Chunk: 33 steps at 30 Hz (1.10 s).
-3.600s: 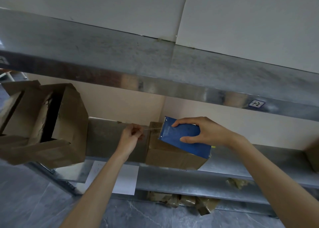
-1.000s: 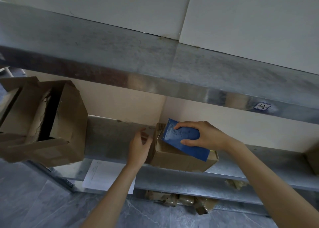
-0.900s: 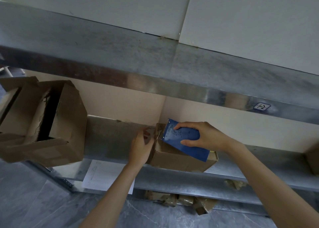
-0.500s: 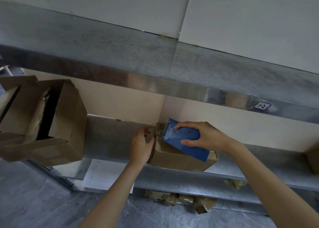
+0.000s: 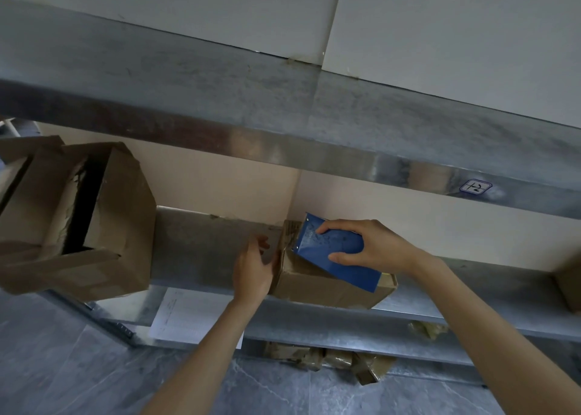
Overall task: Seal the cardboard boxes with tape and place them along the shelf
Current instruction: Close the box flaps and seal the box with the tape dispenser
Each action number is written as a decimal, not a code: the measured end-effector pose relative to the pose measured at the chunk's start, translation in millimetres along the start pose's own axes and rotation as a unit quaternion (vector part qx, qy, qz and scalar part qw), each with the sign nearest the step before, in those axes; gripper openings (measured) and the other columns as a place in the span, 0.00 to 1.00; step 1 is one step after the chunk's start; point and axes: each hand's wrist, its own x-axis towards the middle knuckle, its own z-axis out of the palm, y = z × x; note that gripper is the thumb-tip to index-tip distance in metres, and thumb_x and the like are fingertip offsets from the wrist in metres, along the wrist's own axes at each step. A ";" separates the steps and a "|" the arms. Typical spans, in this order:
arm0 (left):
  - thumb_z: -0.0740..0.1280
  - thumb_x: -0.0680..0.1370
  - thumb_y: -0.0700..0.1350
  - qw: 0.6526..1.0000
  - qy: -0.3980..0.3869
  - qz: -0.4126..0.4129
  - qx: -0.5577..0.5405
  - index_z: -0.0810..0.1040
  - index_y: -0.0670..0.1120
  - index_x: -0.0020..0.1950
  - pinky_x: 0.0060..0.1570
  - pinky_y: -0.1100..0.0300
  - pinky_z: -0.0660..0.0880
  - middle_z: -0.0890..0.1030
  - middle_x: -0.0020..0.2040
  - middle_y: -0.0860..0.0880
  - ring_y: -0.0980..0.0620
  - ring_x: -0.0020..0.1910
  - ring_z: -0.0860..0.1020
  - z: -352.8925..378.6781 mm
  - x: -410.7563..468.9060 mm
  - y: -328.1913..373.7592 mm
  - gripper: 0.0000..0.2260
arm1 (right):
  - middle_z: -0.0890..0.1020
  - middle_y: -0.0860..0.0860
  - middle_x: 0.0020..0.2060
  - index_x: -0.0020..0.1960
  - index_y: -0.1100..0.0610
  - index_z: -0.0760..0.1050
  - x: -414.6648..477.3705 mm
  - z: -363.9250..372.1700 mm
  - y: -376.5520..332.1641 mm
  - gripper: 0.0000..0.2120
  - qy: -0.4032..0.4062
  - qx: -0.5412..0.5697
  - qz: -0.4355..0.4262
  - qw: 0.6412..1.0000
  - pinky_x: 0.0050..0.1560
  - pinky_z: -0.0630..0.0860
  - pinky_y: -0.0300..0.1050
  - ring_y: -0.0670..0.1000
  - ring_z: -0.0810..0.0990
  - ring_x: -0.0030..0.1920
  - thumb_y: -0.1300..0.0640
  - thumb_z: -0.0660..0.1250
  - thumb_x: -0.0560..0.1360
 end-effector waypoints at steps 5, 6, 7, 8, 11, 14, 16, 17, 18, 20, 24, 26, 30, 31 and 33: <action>0.74 0.74 0.49 1.000 0.011 0.008 -0.022 0.75 0.49 0.57 0.46 0.59 0.74 0.79 0.50 0.53 0.51 0.51 0.79 -4.7 4.7 2.1 0.14 | 0.78 0.33 0.60 0.62 0.33 0.73 0.7 0.1 1.5 0.20 -0.002 -0.001 0.001 1.000 0.55 0.74 0.30 0.35 0.76 0.59 0.46 0.73 0.73; 0.74 0.75 0.49 0.999 0.011 0.019 -0.029 0.76 0.48 0.58 0.48 0.57 0.76 0.80 0.51 0.51 0.51 0.51 0.79 -5.6 7.3 5.8 0.14 | 0.78 0.33 0.60 0.62 0.33 0.73 0.8 0.2 1.7 0.20 -0.002 -0.001 0.001 1.000 0.55 0.74 0.30 0.35 0.76 0.59 0.46 0.73 0.73; 0.74 0.75 0.48 0.999 0.009 0.027 -0.032 0.76 0.47 0.58 0.49 0.55 0.78 0.81 0.52 0.50 0.51 0.52 0.79 -6.0 8.5 9.0 0.15 | 0.78 0.33 0.60 0.62 0.32 0.73 0.7 0.4 1.8 0.20 -0.002 -0.001 0.001 1.000 0.55 0.74 0.30 0.35 0.76 0.59 0.46 0.73 0.73; 0.73 0.75 0.47 0.999 0.005 0.030 -0.031 0.76 0.47 0.59 0.50 0.53 0.79 0.81 0.53 0.49 0.50 0.52 0.80 -6.6 8.4 10.5 0.15 | 0.77 0.33 0.61 0.62 0.32 0.73 0.4 0.5 1.7 0.20 -0.001 0.000 0.001 1.000 0.55 0.74 0.30 0.35 0.76 0.59 0.46 0.73 0.73; 0.73 0.75 0.48 1.000 -0.001 0.016 -0.026 0.76 0.46 0.58 0.50 0.53 0.79 0.81 0.52 0.49 0.49 0.52 0.80 -7.7 3.8 8.0 0.14 | 0.77 0.33 0.61 0.62 0.33 0.73 -0.6 1.2 2.5 0.20 -0.003 0.003 0.001 1.000 0.56 0.74 0.31 0.35 0.76 0.60 0.46 0.73 0.73; 0.74 0.75 0.48 0.999 0.008 0.016 -0.042 0.76 0.48 0.57 0.50 0.53 0.79 0.80 0.52 0.49 0.49 0.52 0.79 -9.9 7.2 12.0 0.14 | 0.77 0.32 0.60 0.62 0.33 0.73 -0.5 1.3 2.5 0.20 -0.001 0.007 0.004 1.000 0.55 0.73 0.29 0.34 0.76 0.59 0.46 0.73 0.73; 0.74 0.75 0.47 0.998 0.014 0.035 -0.049 0.76 0.47 0.57 0.50 0.51 0.80 0.81 0.51 0.49 0.49 0.51 0.80 -9.8 12.2 18.1 0.13 | 0.77 0.32 0.60 0.62 0.32 0.73 0.0 1.5 2.7 0.20 -0.001 0.007 0.004 1.000 0.56 0.74 0.29 0.34 0.76 0.59 0.46 0.73 0.73; 0.73 0.75 0.47 0.998 0.014 0.038 -0.050 0.76 0.47 0.57 0.50 0.50 0.80 0.81 0.51 0.48 0.49 0.50 0.80 -8.9 13.0 19.8 0.13 | 0.77 0.32 0.61 0.62 0.32 0.73 0.0 1.7 3.0 0.20 -0.001 0.007 0.005 1.000 0.57 0.74 0.31 0.35 0.76 0.60 0.46 0.73 0.73; 0.73 0.76 0.47 0.998 0.012 0.036 -0.048 0.76 0.46 0.57 0.49 0.50 0.80 0.81 0.51 0.48 0.49 0.50 0.80 -7.6 12.4 20.0 0.13 | 0.77 0.32 0.61 0.62 0.32 0.73 -0.5 1.5 3.3 0.20 0.000 0.006 0.006 1.000 0.57 0.75 0.32 0.35 0.76 0.60 0.45 0.73 0.73; 0.72 0.76 0.49 0.999 0.008 0.028 -0.034 0.76 0.45 0.57 0.48 0.51 0.80 0.82 0.51 0.48 0.48 0.50 0.81 -5.4 7.9 17.0 0.13 | 0.77 0.32 0.61 0.61 0.32 0.73 -1.3 1.1 3.2 0.20 0.000 0.007 0.006 1.000 0.58 0.75 0.33 0.36 0.75 0.61 0.45 0.73 0.73; 0.74 0.75 0.49 1.000 0.012 0.019 -0.019 0.76 0.48 0.56 0.46 0.60 0.75 0.80 0.50 0.52 0.51 0.50 0.79 -7.4 4.1 10.2 0.14 | 0.77 0.34 0.62 0.62 0.33 0.73 -1.1 -0.7 2.4 0.20 -0.001 0.006 0.006 1.000 0.59 0.74 0.34 0.36 0.75 0.62 0.46 0.73 0.73; 0.74 0.74 0.48 0.999 0.007 0.030 -0.039 0.75 0.51 0.57 0.48 0.63 0.74 0.79 0.52 0.54 0.52 0.52 0.79 -13.5 7.3 14.1 0.14 | 0.77 0.34 0.62 0.63 0.34 0.73 -0.6 -1.8 2.0 0.20 -0.003 0.003 0.006 1.000 0.60 0.74 0.35 0.37 0.75 0.62 0.47 0.73 0.73; 0.73 0.75 0.51 0.993 -0.065 0.077 -0.064 0.75 0.53 0.63 0.57 0.61 0.73 0.78 0.58 0.58 0.61 0.57 0.76 -32.9 17.0 22.0 0.18 | 0.76 0.32 0.62 0.63 0.35 0.73 -0.9 -2.4 0.5 0.20 -0.005 -0.001 0.005 1.000 0.61 0.74 0.36 0.36 0.75 0.62 0.47 0.73 0.73; 0.73 0.75 0.54 0.990 -0.097 0.081 -0.065 0.74 0.55 0.64 0.59 0.60 0.72 0.77 0.59 0.61 0.66 0.58 0.74 -38.3 18.7 23.2 0.19 | 0.76 0.32 0.62 0.63 0.35 0.73 -1.1 -2.9 0.3 0.20 -0.005 -0.001 0.004 1.000 0.61 0.74 0.36 0.36 0.74 0.62 0.47 0.73 0.73; 0.72 0.71 0.64 0.981 -0.167 0.079 -0.055 0.71 0.60 0.66 0.61 0.60 0.70 0.73 0.61 0.67 0.72 0.60 0.69 -47.1 22.0 24.7 0.26 | 0.76 0.33 0.63 0.64 0.36 0.73 -1.1 -4.1 0.3 0.20 -0.008 0.001 0.002 1.000 0.62 0.74 0.37 0.37 0.74 0.62 0.47 0.73 0.74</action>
